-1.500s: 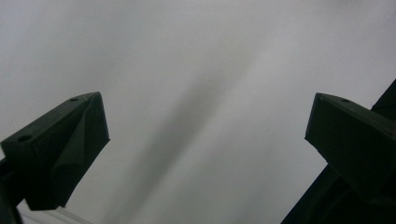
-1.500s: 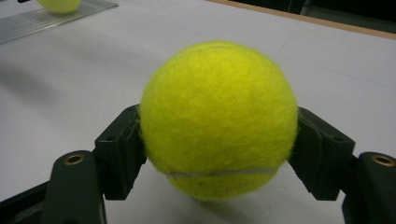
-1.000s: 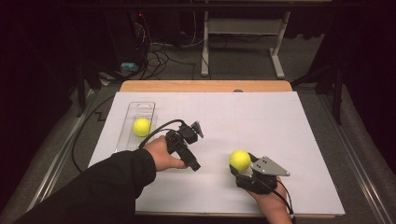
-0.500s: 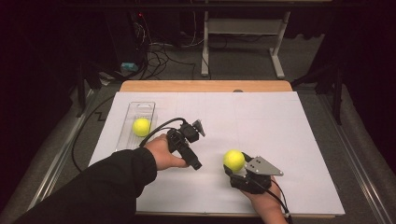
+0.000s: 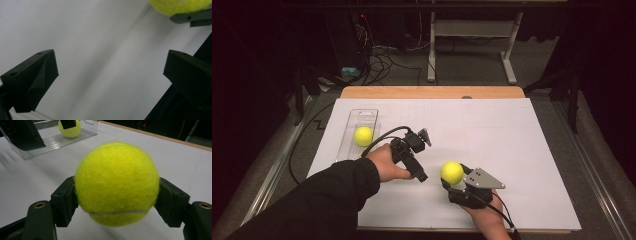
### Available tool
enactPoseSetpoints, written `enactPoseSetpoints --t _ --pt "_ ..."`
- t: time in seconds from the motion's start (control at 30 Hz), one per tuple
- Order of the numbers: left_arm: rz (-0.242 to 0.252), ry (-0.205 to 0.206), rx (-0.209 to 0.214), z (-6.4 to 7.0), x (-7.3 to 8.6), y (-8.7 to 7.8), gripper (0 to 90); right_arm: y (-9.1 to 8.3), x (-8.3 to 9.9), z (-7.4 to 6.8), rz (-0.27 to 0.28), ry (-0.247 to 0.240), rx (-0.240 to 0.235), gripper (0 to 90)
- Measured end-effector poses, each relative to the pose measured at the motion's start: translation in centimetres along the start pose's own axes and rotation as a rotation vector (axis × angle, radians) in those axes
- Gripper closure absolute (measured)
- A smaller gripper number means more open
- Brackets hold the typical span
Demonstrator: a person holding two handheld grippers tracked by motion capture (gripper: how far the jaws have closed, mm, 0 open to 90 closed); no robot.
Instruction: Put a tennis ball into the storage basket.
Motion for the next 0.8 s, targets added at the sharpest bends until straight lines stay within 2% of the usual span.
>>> enactPoseSetpoints --t 0.1,0.4,0.53,0.8 --pt "0.000 -0.001 0.002 0.0 0.0 -0.1 0.5 0.4 -0.1 -0.4 0.002 -0.013 -0.013 27.4" --pt "-0.006 0.000 -0.004 -0.2 0.1 -0.4 0.6 1.0 -0.4 -1.3 0.002 -0.001 -0.033 27.4" --pt "-0.004 -0.001 -0.004 -0.2 0.0 -0.4 0.5 1.3 -0.7 -1.3 0.010 -0.004 -0.035 27.4" --pt "-0.012 -0.004 -0.008 -0.1 -0.1 -0.3 0.5 2.5 -0.4 -0.9 -0.012 -0.002 -0.043 27.4"
Point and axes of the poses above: each handheld gripper's, and its own axes: y roughly forward along the jaws, x roughly out of its underside, z roughly to its right, the point moved 4 cm from there along y, roughly forward along the jaws, and after that the axes turned 6 degrees about z, right-handed, at the moved point
